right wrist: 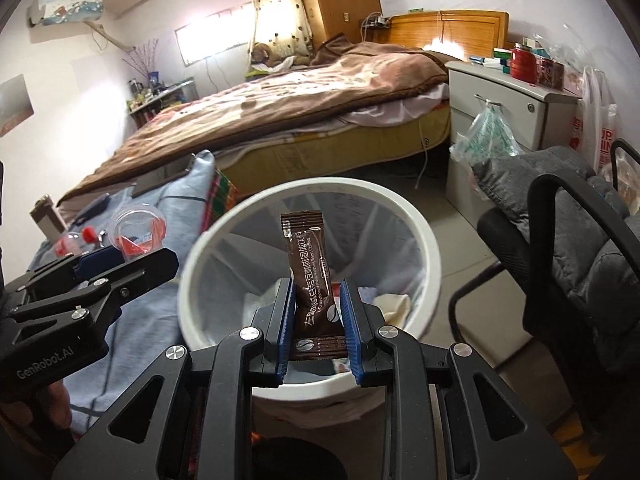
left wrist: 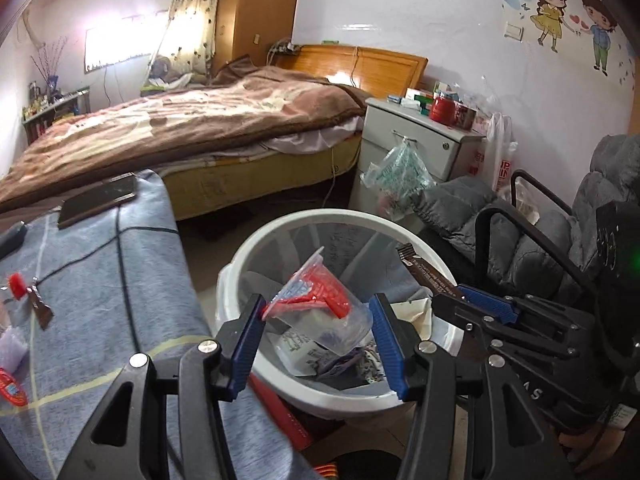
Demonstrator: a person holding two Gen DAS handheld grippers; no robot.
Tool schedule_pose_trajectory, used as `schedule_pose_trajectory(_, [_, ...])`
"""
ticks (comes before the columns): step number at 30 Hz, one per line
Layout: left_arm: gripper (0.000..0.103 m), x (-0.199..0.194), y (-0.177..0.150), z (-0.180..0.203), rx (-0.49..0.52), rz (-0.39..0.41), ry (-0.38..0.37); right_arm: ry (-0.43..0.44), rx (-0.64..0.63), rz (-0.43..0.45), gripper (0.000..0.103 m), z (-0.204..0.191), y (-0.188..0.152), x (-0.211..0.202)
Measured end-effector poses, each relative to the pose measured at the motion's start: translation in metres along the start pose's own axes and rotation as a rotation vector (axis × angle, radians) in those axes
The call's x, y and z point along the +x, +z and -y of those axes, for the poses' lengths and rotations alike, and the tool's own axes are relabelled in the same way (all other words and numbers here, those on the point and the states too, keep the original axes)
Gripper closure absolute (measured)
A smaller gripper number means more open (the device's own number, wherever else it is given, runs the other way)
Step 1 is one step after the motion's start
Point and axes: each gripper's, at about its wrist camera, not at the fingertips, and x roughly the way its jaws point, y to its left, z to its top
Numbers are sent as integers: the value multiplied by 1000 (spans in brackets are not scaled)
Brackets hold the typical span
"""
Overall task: Collect trash
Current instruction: 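Carry the plastic cup and wrapper over the bin and open both tools, then move both tools back toward the table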
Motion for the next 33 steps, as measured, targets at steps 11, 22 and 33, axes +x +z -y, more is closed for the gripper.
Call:
schedule_pose_trajectory(11, [47, 18, 1, 6, 14, -44, 0, -38, -17, -45, 77, 10, 0, 15])
schedule_pose_trajectory(22, [37, 17, 0, 2, 0, -43, 6, -54, -29, -64, 75, 10, 0, 19])
schedule_pose_trajectory(33, [32, -4, 0, -13, -33, -2, 19, -44, -14, -35, 53, 2, 1, 9])
